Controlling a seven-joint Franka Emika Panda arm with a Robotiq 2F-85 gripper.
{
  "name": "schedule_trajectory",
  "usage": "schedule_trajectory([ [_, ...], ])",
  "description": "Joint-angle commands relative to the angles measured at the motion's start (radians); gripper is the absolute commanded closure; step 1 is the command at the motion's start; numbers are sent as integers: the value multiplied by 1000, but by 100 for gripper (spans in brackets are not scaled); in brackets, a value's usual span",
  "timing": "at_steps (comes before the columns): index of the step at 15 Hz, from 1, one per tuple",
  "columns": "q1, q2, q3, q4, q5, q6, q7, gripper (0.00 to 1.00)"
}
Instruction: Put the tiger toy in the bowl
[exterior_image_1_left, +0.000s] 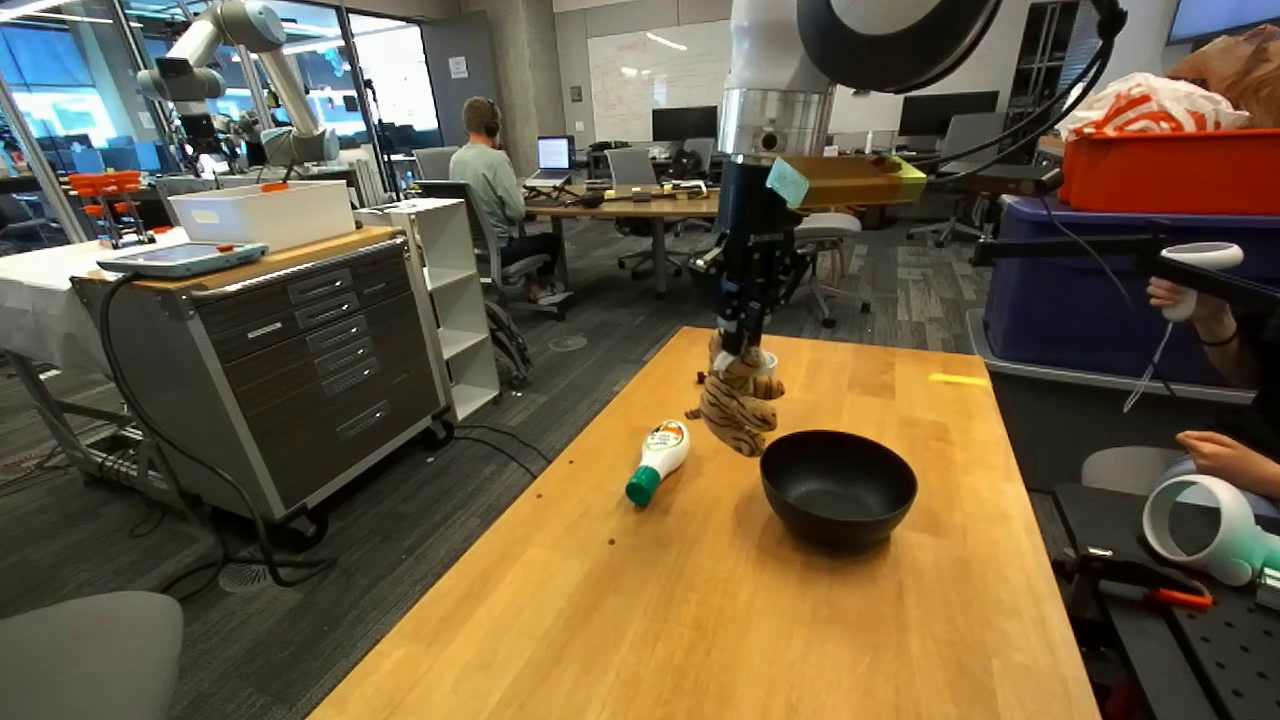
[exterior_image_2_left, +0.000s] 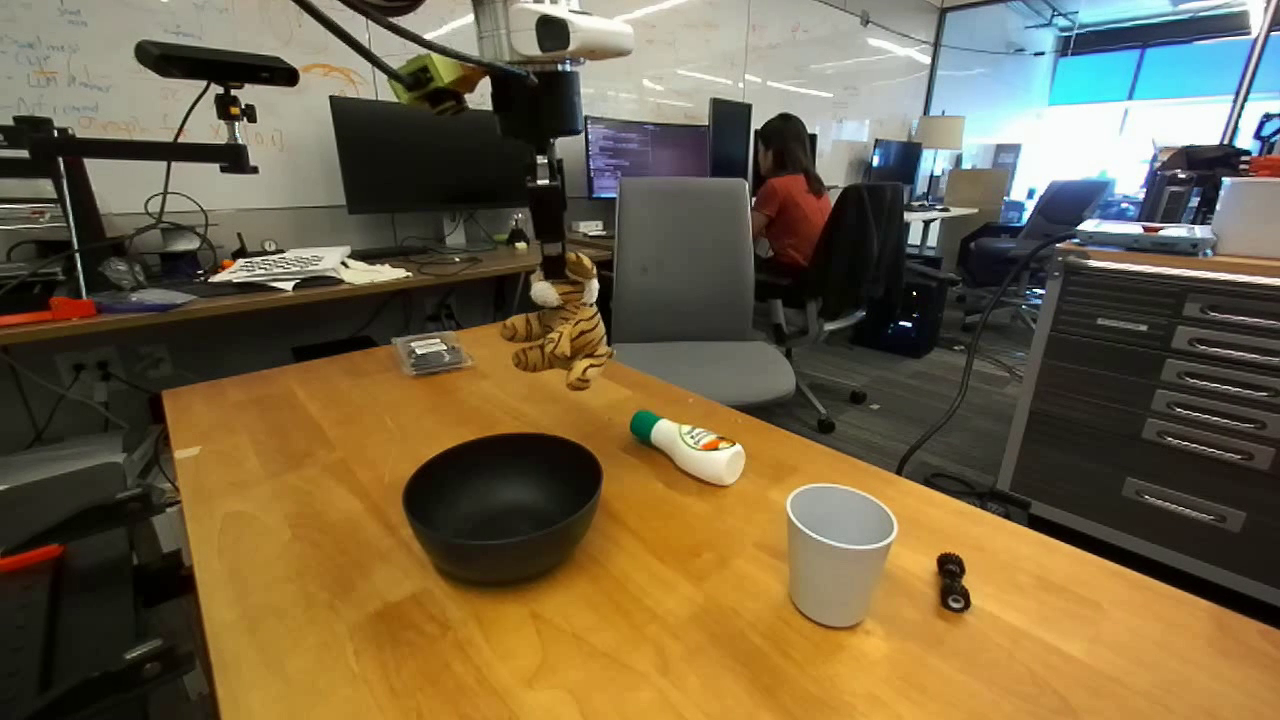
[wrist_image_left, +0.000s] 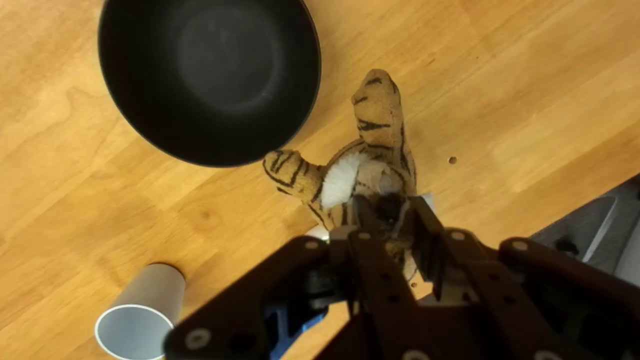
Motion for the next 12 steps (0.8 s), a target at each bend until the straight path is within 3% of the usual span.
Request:
schedule_trajectory([
  [1, -11, -77, 19, -73, -58, -26, -13, 92],
  [9, -32, -49, 15, -163, -175, -18, 1, 92],
  [12, -42, -23, 9, -198, -195, 101, 12, 93],
])
